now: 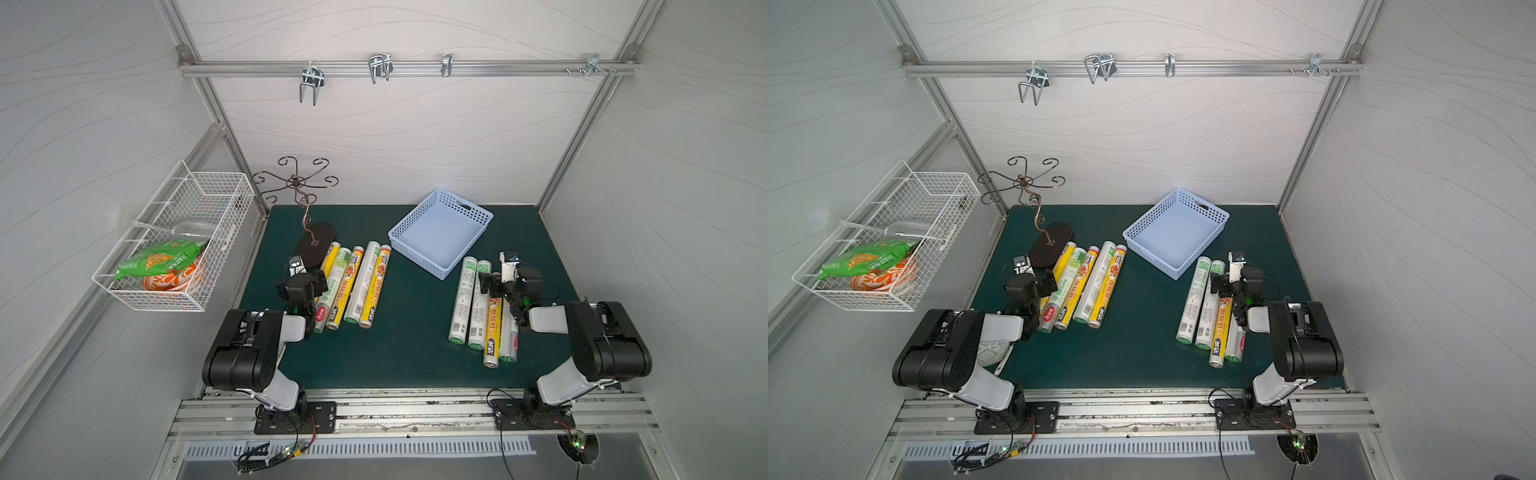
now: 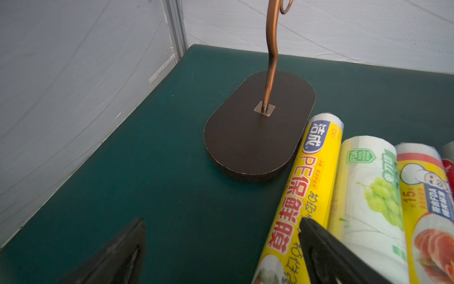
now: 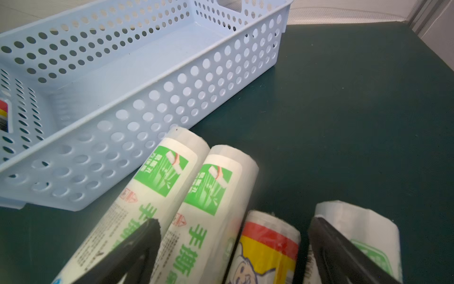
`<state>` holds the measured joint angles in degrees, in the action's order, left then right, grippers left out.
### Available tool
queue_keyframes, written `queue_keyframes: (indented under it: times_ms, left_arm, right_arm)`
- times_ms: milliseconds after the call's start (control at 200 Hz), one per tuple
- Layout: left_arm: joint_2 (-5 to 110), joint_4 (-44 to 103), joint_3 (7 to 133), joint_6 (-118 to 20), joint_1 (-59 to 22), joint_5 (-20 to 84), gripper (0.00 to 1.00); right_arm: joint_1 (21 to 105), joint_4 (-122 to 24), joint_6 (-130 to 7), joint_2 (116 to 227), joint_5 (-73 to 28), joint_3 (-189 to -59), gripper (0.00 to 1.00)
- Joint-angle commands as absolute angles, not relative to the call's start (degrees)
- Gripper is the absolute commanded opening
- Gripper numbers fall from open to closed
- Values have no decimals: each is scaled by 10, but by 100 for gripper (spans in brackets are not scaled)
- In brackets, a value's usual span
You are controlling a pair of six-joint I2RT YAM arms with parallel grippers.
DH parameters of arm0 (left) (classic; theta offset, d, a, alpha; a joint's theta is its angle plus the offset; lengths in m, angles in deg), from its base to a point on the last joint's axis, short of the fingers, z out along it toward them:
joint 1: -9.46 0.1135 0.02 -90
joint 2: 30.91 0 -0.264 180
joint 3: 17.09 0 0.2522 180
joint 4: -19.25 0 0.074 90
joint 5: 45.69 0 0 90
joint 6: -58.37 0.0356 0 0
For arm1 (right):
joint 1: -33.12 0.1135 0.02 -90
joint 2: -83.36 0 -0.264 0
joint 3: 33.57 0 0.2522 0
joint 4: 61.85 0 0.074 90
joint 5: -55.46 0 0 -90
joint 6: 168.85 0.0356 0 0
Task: Put the plastic wrap into the basket
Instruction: Move the basket to the center of the board.
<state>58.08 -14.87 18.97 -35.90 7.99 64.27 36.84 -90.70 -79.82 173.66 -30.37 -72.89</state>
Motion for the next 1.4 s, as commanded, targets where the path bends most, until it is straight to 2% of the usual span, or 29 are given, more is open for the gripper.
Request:
queue_keyframes:
  times_ms: [0, 705, 860, 1081, 1236, 1301, 1396]
  left_arm:
    - [581, -174, 197, -360, 83, 645, 100]
    - [577, -187, 189, -358, 81, 648, 100]
    - [524, -210, 156, -346, 59, 697, 100]
    - [384, -27, 198, -358, 9, 754, 100]
    - [292, 150, 256, -445, -13, 724, 100]
    - [265, 245, 295, -508, -13, 709, 100]
    - [238, 375, 354, -601, -13, 690, 100]
  right_arm:
    - [368, -914, -800, 1735, -294, -737, 99]
    - [368, -918, -800, 1732, -296, -735, 99]
    - [368, -787, -787, 1671, -343, -779, 99]
    - [368, -616, -746, 1541, -349, -838, 99]
    - [366, -415, -601, 1484, -353, -930, 99]
    - [363, -325, -565, 1481, -284, -982, 99]
    - [364, -309, -547, 1475, -185, -1001, 99]
